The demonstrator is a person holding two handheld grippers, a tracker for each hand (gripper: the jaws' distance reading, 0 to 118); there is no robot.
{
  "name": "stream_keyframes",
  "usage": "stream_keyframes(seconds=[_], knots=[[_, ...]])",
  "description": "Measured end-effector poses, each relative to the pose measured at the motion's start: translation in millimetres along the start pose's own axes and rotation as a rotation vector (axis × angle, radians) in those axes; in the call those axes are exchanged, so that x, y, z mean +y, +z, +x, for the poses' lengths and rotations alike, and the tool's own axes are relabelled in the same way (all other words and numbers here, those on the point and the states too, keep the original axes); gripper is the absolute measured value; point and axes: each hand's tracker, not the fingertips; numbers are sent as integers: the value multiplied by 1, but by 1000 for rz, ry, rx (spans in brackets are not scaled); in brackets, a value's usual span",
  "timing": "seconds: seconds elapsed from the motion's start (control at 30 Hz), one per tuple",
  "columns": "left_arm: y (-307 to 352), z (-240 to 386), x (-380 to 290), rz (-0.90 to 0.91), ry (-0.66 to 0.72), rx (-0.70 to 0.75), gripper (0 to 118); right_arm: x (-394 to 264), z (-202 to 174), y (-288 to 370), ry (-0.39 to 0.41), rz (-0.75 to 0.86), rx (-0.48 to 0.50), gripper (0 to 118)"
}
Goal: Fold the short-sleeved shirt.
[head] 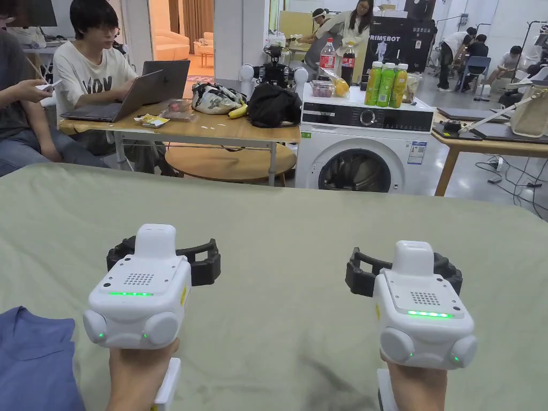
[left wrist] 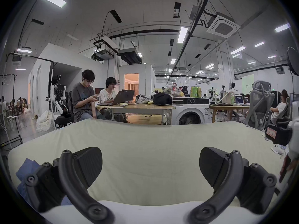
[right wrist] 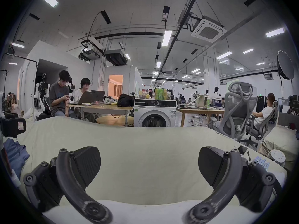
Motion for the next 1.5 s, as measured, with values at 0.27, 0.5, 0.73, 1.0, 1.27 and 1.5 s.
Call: stream_keyframes(seconds=[0.27, 0.5, 0.73, 1.0, 1.27, 1.5], knots=[[0, -4, 7, 20, -24, 16, 117, 2, 5, 1, -15, -11, -13, 118], [0, -3, 7, 15, -37, 21, 117, 5, 2, 4, 17, -1, -12, 118], [2, -2, 9, 9, -44, 13, 117, 7, 2, 8, 28, 3, -8, 118], [4, 0, 16, 34, -37, 15, 117, 11, 4, 5, 1, -1, -15, 118], [5, 4, 17, 44, -51, 15, 113, 16, 7, 7, -19, 9, -33, 86], [5, 1, 17, 49, -33, 30, 111, 17, 8, 8, -25, 8, -42, 86]])
